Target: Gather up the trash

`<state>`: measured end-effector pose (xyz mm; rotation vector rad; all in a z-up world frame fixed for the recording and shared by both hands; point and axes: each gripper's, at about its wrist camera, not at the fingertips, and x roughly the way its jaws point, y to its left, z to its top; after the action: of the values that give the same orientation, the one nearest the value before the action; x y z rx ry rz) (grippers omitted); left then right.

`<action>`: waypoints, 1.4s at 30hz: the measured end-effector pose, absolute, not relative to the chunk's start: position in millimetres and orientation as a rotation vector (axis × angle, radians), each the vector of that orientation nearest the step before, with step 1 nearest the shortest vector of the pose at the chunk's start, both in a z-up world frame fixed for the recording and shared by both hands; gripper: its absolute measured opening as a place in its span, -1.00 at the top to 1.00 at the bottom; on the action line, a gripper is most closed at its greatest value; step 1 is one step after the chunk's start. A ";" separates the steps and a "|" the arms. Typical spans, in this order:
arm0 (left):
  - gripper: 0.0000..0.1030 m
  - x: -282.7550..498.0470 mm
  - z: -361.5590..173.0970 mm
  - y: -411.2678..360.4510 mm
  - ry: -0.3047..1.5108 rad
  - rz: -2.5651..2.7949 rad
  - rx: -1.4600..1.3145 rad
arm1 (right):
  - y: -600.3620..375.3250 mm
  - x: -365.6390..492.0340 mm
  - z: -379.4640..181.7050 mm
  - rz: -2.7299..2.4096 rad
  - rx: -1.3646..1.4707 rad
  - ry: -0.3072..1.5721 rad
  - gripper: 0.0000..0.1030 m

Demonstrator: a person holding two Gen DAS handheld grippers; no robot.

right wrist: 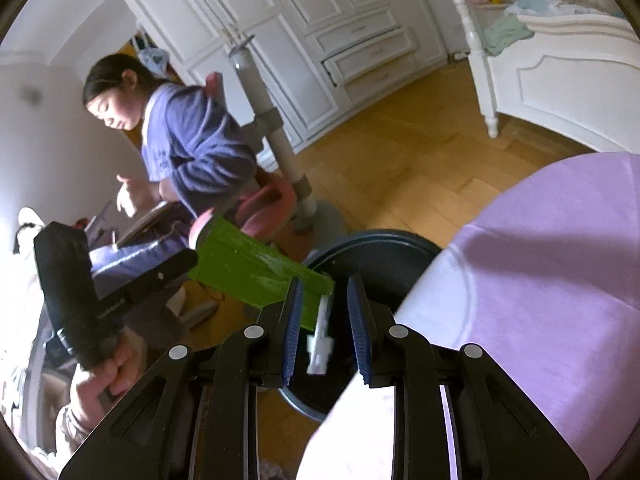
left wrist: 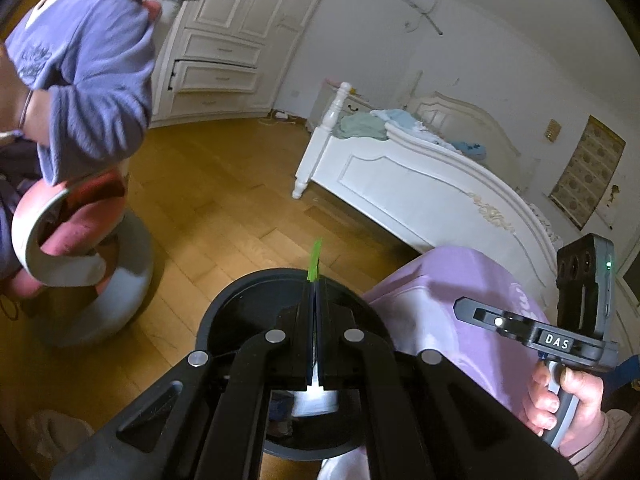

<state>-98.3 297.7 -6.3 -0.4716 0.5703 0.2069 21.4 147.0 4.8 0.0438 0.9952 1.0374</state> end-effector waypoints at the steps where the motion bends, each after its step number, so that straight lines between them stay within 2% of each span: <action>1: 0.96 -98.1 -7.7 298.8 0.573 0.210 -0.474 | 149.4 21.7 2.1 1.037 0.041 0.999 0.53; 6: 0.96 -97.1 -16.0 305.3 0.593 0.215 -0.487 | 162.3 23.7 -5.3 1.041 0.030 1.012 0.53; 7: 0.89 -94.9 -17.0 304.8 0.605 0.218 -0.484 | 161.7 24.5 -6.0 1.041 0.027 1.014 0.53; 11: 0.85 -87.4 -20.6 300.7 0.650 0.230 -0.470 | 161.0 28.0 -10.1 1.043 0.035 1.043 0.52; 12: 0.71 -86.6 -21.0 298.4 0.653 0.225 -0.469 | 158.7 28.7 -10.8 1.036 0.039 1.043 0.29; 13: 0.32 -86.9 -20.1 294.9 0.651 0.222 -0.464 | 154.8 29.3 -10.5 1.029 0.048 1.038 0.11; 14: 0.03 -88.2 -17.9 289.9 0.643 0.230 -0.452 | 148.1 30.5 -9.6 1.023 0.069 1.030 -0.17; 15: -0.53 -90.0 -16.2 286.3 0.630 0.241 -0.441 | 141.8 31.8 -8.9 1.025 0.083 1.030 -0.21; 16: -0.70 -92.7 -12.4 280.9 0.602 0.250 -0.425 | 134.8 32.7 -8.7 1.027 0.094 1.036 -0.21; 20: -0.75 -89.0 0.2 250.3 0.591 0.236 -0.345 | 106.1 33.0 -8.2 1.007 0.122 1.031 -0.30; 22: -0.86 -83.7 7.7 226.9 0.594 0.228 -0.297 | 86.1 33.3 -8.1 0.992 0.153 1.030 -0.30; 25: -0.89 -74.9 18.7 191.7 0.593 0.191 -0.236 | 52.1 32.3 -5.3 0.957 0.167 1.008 -0.30; 34: -0.89 -41.2 41.0 92.1 0.582 0.067 -0.125 | -63.0 29.0 13.5 0.770 0.182 0.885 -0.30; 36: -0.89 -34.5 43.5 74.2 0.579 0.042 -0.113 | -93.3 28.3 16.7 0.713 0.190 0.853 -0.42; 42: -0.89 -19.1 50.8 19.8 0.559 -0.018 -0.050 | -166.6 23.8 17.0 0.548 0.176 0.796 -0.42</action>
<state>-19.1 19.8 50.8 -0.0496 0.5589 -0.0184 23.8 -166.6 17.0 0.1756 0.7957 0.5481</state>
